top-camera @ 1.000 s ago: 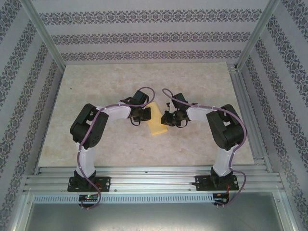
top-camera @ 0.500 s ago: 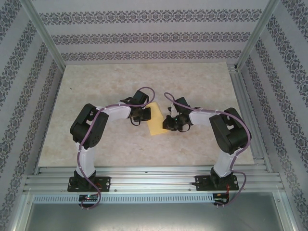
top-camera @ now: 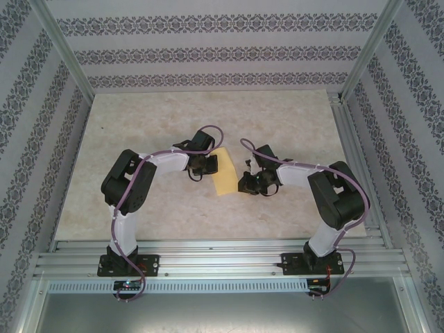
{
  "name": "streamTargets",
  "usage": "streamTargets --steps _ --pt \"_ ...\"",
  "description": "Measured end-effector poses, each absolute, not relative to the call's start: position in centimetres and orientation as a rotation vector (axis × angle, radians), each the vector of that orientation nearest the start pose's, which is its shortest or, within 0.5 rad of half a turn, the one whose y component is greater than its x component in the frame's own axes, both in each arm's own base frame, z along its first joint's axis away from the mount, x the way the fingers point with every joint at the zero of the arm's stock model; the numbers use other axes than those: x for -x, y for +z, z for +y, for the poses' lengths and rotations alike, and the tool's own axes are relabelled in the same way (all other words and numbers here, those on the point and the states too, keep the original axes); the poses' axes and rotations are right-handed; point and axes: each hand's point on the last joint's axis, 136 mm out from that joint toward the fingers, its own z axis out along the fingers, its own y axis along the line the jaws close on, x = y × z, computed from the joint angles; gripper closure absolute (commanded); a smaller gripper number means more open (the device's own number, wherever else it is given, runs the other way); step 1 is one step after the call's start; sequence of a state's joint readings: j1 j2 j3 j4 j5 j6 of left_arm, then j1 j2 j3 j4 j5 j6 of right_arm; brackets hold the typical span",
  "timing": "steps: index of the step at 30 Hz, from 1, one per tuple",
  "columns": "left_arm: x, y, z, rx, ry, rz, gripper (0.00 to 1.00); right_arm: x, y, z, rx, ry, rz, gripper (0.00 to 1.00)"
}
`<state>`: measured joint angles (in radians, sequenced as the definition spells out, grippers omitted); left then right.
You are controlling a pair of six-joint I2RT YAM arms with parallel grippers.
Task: Fold a paper plane with a square sheet of paper (pick it up from the middle)
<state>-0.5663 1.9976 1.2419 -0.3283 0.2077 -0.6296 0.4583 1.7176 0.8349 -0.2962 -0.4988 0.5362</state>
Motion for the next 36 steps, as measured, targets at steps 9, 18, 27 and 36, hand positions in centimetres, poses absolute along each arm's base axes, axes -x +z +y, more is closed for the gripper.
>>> streamTargets --steps 9,18,27,36 --pt "-37.1 1.5 -27.8 0.016 -0.630 2.787 0.90 -34.0 9.6 25.3 0.041 1.030 2.620 0.86" --pt "-37.0 1.5 -27.9 0.011 -0.624 2.786 0.90 -38.4 5.0 27.2 -0.007 1.044 2.663 0.86" --pt "-37.0 1.5 -27.9 0.011 -0.624 2.787 0.90 -39.8 1.7 26.4 -0.071 1.010 2.706 0.86" --pt "-37.0 1.5 -27.9 -0.019 -0.620 2.783 0.90 -40.2 2.0 26.1 -0.092 1.020 2.694 0.86"
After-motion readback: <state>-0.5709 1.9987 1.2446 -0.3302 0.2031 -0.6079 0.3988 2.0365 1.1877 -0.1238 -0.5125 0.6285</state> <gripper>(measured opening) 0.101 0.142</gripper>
